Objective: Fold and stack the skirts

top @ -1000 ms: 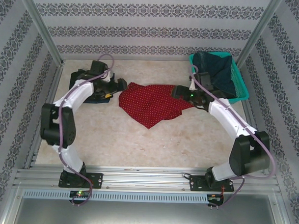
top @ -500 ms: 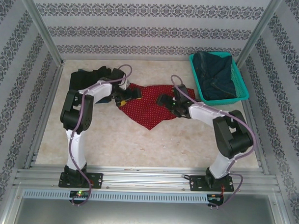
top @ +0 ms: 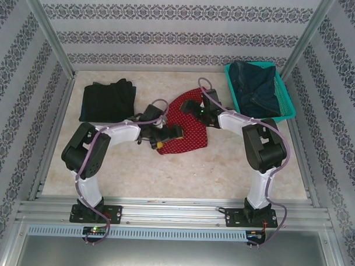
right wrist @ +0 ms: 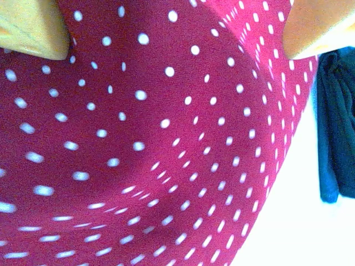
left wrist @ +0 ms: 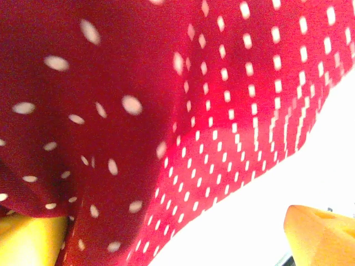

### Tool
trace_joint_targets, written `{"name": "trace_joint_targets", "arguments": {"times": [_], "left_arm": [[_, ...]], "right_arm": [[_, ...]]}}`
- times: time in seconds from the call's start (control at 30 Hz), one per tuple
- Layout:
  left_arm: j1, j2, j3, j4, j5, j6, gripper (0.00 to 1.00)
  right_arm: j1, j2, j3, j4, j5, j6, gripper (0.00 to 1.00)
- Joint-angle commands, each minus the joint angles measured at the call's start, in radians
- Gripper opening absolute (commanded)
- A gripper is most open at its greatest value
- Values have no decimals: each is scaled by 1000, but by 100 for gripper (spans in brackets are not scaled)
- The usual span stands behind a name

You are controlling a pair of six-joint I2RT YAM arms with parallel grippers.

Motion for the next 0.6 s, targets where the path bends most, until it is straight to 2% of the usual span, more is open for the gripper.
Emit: {"name": "trace_joint_targets", "arguments": {"times": [0.0, 0.13, 0.23, 0.3, 0.47, 0.57], "left_arm": [[5, -98, -22, 71, -130, -131, 100], [39, -123, -2, 4, -210, -121, 100], [57, -124, -2, -15, -231, -127, 100], [61, -134, -14, -4, -250, -139, 100], [79, -152, -43, 7, -264, -158, 100], [97, -166, -66, 3, -270, -157, 100]], "right_arm": [[-36, -135, -37, -79, 96, -39, 98], [-41, -274, -148, -228, 143, -46, 98], [-49, -372, -267, -284, 143, 50, 98], [-62, -427, -354, -258, 115, 112, 96], [-101, -466, -459, -201, -10, 206, 77], [-96, -454, -488, -162, -37, 248, 72]]}}
